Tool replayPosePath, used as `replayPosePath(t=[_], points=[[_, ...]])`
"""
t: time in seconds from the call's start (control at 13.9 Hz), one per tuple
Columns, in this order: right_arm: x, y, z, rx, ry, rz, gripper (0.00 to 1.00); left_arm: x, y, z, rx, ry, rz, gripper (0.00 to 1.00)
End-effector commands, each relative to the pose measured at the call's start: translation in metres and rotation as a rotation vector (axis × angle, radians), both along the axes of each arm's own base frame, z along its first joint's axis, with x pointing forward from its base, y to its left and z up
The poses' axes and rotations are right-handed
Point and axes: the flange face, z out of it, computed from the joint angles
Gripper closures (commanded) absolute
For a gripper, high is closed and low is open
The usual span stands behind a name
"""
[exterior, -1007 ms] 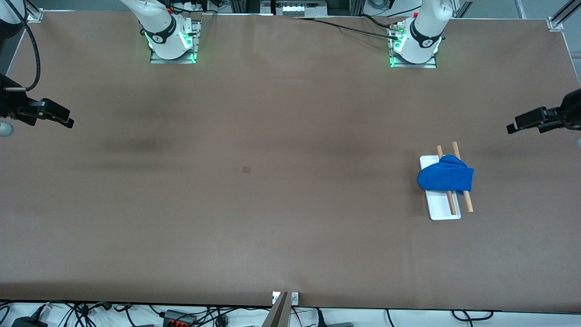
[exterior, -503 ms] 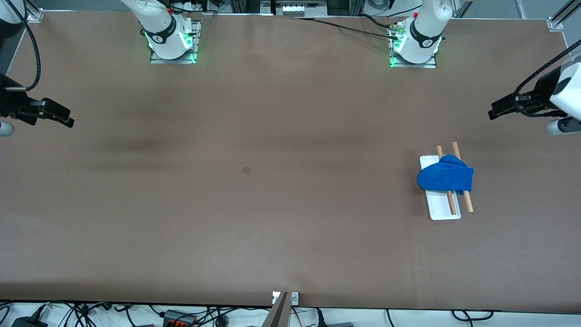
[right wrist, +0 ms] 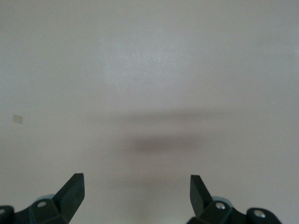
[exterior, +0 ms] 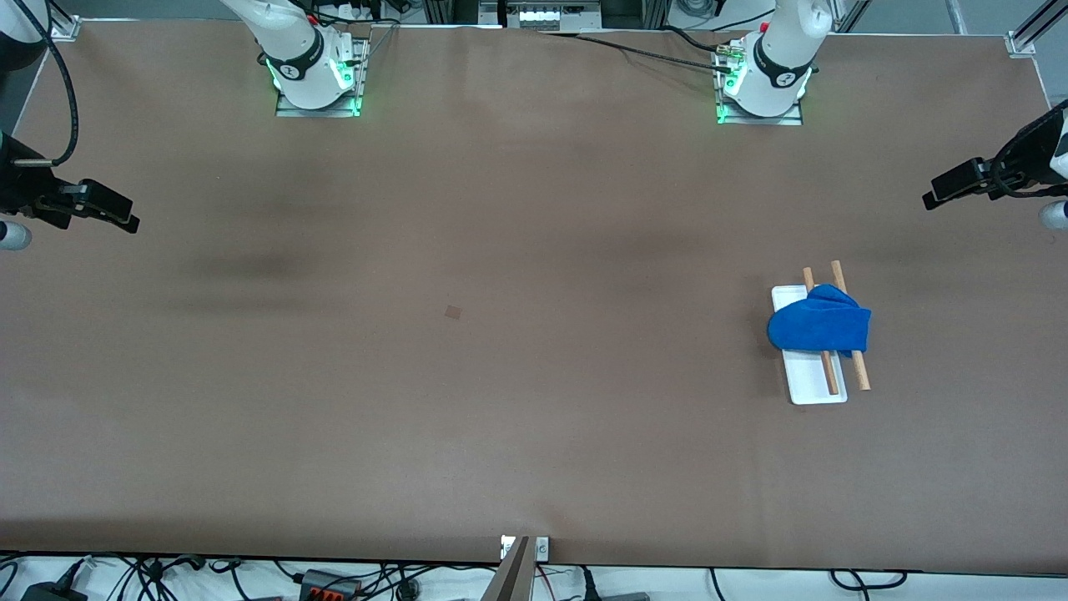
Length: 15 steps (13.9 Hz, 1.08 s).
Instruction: Pass towel and hang on rack
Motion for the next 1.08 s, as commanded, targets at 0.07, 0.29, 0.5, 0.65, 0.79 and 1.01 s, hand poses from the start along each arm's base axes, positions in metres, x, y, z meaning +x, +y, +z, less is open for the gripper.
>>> replayPosePath(t=[0.07,0.29,0.5,0.65,0.79,1.01], points=[[-0.005,0.004,0.008,-0.007,-0.009,0.007,0.0,-0.002,-0.016,0.002,0.022,-0.01,-0.037,0.0],[-0.005,0.004,0.012,-0.011,-0.018,0.014,0.0,-0.002,-0.015,0.003,0.066,-0.01,-0.05,0.0],[-0.005,0.002,0.013,-0.011,-0.019,0.02,0.0,-0.001,-0.022,0.006,0.08,-0.018,-0.061,0.0],[-0.005,0.002,0.013,-0.011,-0.021,0.02,0.0,0.004,-0.021,0.001,0.081,-0.024,-0.048,0.0],[-0.005,0.002,0.014,-0.011,-0.022,0.02,0.0,0.005,-0.024,0.0,0.081,-0.019,-0.057,0.0],[-0.004,0.004,0.013,-0.012,-0.033,0.026,0.0,0.005,-0.025,-0.001,0.078,-0.018,-0.057,0.0]])
